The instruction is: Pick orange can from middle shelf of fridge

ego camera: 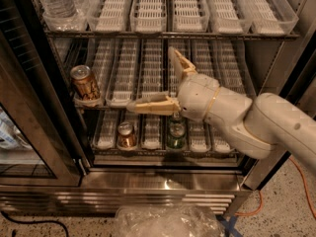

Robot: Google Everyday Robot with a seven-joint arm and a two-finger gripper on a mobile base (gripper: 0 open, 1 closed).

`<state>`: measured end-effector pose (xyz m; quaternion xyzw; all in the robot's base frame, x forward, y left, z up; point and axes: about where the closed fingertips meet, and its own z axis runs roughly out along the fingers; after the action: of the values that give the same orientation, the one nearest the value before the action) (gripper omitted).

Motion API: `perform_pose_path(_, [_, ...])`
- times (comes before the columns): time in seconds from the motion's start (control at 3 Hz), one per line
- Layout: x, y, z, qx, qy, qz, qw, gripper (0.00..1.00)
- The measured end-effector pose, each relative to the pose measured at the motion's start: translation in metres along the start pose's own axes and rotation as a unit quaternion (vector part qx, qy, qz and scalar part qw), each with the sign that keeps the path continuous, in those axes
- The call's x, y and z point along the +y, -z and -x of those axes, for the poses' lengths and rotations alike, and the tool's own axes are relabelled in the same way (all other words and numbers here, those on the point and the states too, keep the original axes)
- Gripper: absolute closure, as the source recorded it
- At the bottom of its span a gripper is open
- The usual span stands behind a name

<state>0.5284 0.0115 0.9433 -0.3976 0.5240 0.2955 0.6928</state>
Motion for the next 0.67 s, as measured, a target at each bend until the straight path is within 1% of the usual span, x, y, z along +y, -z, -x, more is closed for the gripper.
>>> perform_pose_path(0.33, [0.0163, -0.0434, -0.0335, 0.012, -0.033, 0.02, 0.9992, 0.0])
perform_pose_path(0.67, [0.0163, -0.0435, -0.0335, 0.012, -0.033, 0.02, 0.9992, 0.0])
